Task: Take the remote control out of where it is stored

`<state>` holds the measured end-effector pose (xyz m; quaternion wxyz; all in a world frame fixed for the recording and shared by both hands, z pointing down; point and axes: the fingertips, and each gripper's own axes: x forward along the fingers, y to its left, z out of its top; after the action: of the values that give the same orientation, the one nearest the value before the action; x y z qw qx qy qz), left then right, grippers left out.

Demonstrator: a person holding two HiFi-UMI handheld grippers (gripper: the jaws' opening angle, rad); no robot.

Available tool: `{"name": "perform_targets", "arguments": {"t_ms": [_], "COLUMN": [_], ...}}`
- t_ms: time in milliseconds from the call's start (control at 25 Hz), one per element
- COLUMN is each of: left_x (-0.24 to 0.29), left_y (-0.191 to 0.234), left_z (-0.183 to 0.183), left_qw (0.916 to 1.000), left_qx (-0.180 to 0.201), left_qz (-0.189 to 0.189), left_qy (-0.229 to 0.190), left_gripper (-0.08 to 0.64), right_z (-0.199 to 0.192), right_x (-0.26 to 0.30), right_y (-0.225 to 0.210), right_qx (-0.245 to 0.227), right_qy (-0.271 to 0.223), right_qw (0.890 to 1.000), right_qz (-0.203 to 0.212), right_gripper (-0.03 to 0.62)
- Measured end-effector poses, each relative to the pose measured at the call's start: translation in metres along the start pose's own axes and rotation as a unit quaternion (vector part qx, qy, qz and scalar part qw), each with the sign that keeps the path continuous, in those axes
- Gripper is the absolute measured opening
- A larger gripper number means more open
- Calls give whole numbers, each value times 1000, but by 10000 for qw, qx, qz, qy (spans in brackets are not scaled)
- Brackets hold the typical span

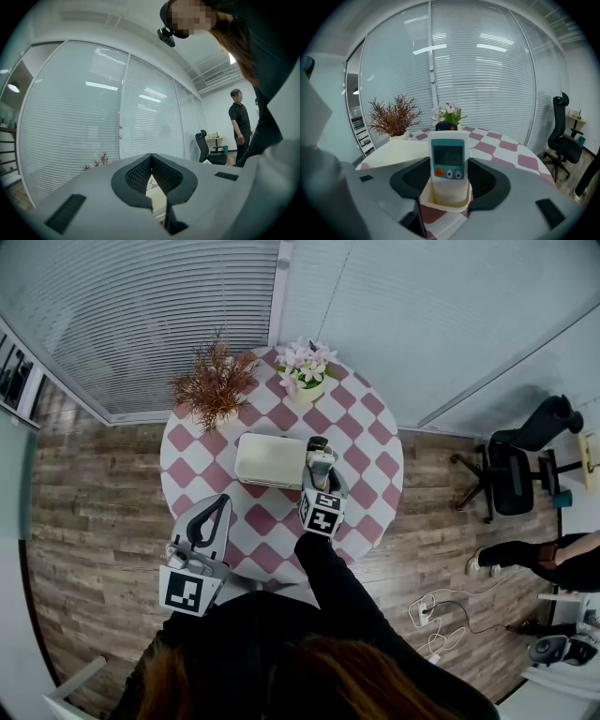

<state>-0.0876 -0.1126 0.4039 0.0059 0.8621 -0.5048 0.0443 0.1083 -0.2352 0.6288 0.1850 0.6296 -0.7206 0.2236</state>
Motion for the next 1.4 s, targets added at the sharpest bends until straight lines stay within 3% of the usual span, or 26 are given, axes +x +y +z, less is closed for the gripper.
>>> {"name": "perform_targets", "arguments": {"t_ms": [440,1400], "left_x": [-2,-2], "left_y": [1,-10], "left_z": [0,4], "left_qw": [10000,9997], "left_qx": [-2,-20], "left_qz": [-5,-214], "left_qy": [-31,-116], "left_gripper": [6,6], "right_z": [3,65], "right_x": [-5,-50], "right_y": [7,20], "right_qx": [-217,-548], "right_qy": [-119,-907], "right_qw": [9996,9939], "right_qz": [94,288], "right_gripper": [258,258]}}
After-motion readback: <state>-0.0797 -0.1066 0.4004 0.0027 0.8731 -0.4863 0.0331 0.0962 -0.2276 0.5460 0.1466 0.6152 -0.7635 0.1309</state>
